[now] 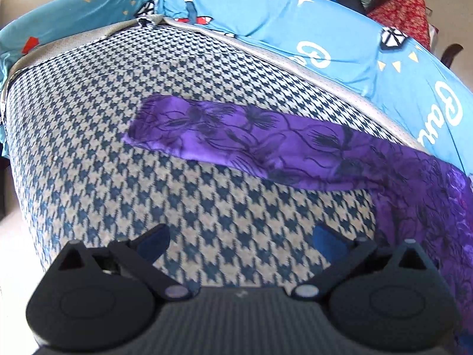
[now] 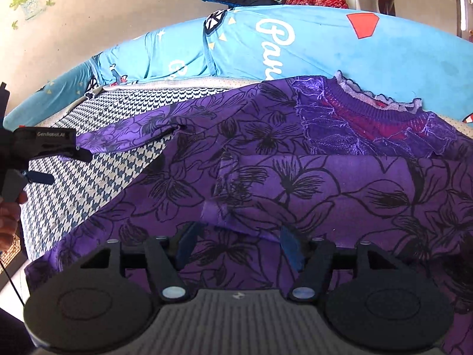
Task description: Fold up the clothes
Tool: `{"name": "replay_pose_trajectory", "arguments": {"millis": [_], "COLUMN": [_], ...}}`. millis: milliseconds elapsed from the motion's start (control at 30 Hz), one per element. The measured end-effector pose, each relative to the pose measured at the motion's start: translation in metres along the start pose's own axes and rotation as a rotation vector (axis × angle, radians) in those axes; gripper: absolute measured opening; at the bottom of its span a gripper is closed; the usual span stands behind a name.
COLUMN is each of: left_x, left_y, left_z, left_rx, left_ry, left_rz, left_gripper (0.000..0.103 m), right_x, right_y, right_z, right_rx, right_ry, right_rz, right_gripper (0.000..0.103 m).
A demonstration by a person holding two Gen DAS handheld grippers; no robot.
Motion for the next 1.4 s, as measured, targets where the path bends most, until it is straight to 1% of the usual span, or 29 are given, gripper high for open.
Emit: {"name": "replay_pose_trajectory", "arguments": {"millis": [100,167,267,333,400,500,567,667,767,900,1000,1167,1333,1400], "left_x": [0.018,0.03,0.048,0.061,0.069,0.079,0.083,0.084,0.089,0.101,0.108,0.117,0.119,0.117], "left_y": [-0.014,-0.023,-0.036,-0.045,-0.052,-0.059,-0.061,-0.063,-0.066,-0.069,-0.07,-0.073,-0.073,-0.073], "left_z": [-0.002,-0.003,-0.005,-0.006,-0.009,-0.017,-0.023,-0.031,-0.036,-0.044,-0.05,-0.057,-0.062,-0.063], "left_rx": [-0.022,-0.036,-0.058,-0.073,-0.075,-0.051,-0.03,-0.029,-0.034,-0.019,-0.033,-0.04,-0.059,-0.071], "left_ry": [0.018,0.03,0.049,0.061,0.096,0.148,0.179,0.171,0.175,0.204,0.21,0.263,0.268,0.263], "left_rz": [0.062,0.103,0.165,0.206,0.252,0.329,0.365,0.364,0.377,0.418,0.417,0.43,0.431,0.422], "left_gripper": [0.103,0.103,0.103,0.103,0.102,0.097,0.096,0.096,0.096,0.095,0.093,0.093,0.093,0.095], "right_x": [0.006,0.01,0.014,0.017,0.02,0.024,0.026,0.027,0.029,0.031,0.03,0.031,0.03,0.03], "right_y": [0.004,0.007,0.009,0.011,0.012,0.013,0.013,0.013,0.013,0.014,0.014,0.014,0.014,0.014], "right_z": [-0.005,-0.01,-0.012,-0.013,-0.014,-0.016,-0.018,-0.02,-0.02,-0.021,-0.022,-0.023,-0.023,-0.023], "right_rx": [0.02,0.051,0.056,0.057,0.058,0.06,0.061,0.063,0.063,0.064,0.064,0.063,0.062,0.06], "right_ry": [-0.01,-0.019,-0.022,-0.023,-0.021,-0.019,-0.022,-0.03,-0.026,-0.024,-0.028,-0.029,-0.031,-0.032], "right_rz": [-0.007,0.002,0.022,0.038,0.054,0.089,0.093,0.095,0.106,0.125,0.121,0.126,0.119,0.115], "right_gripper": [0.063,0.063,0.069,0.071,0.075,0.08,0.083,0.089,0.091,0.092,0.094,0.094,0.095,0.095]}}
Point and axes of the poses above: each gripper's, at about its wrist camera, not at the fingertips, and z roughly against the way its jaws point, x to its left, y to its underside, the point moved 1 cm from there along -z, roughly the way its jaws point, and after that the axes turned 10 degrees about z, right-handed, at the moved point
